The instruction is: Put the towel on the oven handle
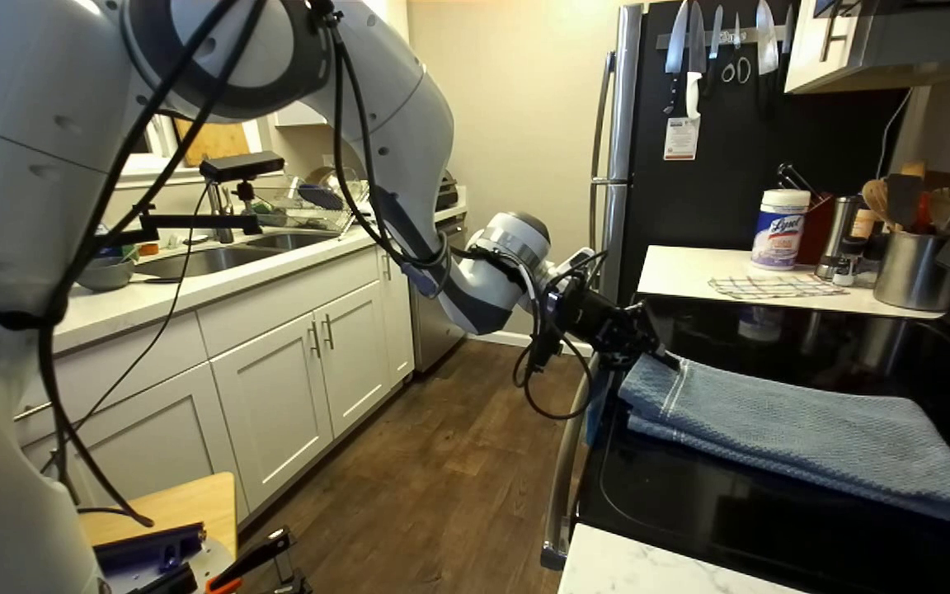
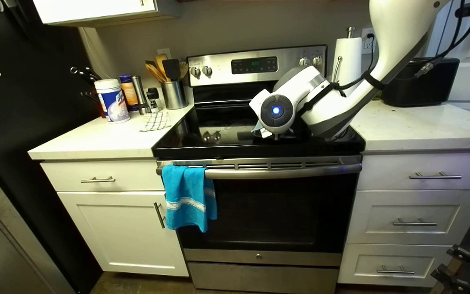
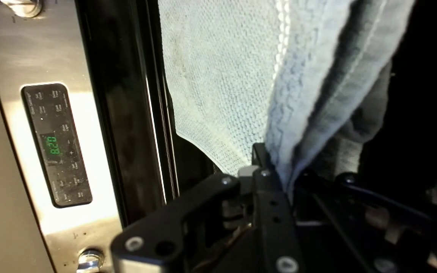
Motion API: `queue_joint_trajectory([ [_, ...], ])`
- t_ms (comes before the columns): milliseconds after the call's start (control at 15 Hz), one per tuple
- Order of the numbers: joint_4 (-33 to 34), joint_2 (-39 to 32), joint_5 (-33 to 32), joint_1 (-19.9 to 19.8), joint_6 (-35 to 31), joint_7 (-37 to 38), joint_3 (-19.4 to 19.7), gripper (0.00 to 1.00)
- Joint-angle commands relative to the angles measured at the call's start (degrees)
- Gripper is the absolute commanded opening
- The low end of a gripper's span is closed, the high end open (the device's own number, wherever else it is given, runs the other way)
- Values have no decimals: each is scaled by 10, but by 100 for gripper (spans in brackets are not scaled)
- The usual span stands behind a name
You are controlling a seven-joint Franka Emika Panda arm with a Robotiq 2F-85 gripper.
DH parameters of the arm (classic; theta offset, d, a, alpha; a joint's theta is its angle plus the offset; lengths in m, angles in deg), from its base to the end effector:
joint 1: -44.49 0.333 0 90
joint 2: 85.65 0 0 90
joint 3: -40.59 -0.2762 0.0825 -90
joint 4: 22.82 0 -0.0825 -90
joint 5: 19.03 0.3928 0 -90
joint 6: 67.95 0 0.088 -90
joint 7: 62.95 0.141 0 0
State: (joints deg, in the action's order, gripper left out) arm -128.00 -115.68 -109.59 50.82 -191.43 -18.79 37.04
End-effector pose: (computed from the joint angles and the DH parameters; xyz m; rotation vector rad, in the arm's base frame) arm 0.6539 0.0424 0.2018 1.9524 0.5276 0.4456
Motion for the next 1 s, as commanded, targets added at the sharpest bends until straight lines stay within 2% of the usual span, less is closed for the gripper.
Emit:
queue_joint_trajectory([
  [0, -8, 15, -3, -2, 6, 6, -3, 2],
  [267, -47, 91, 26, -16, -6, -16, -6, 1],
  [533, -59, 169, 91, -30, -8, -49, -3, 1],
  [800, -48, 208, 153, -33, -18, -93, -2, 1],
  [933, -50, 222, 157, -29, -24, -101, -1, 1],
])
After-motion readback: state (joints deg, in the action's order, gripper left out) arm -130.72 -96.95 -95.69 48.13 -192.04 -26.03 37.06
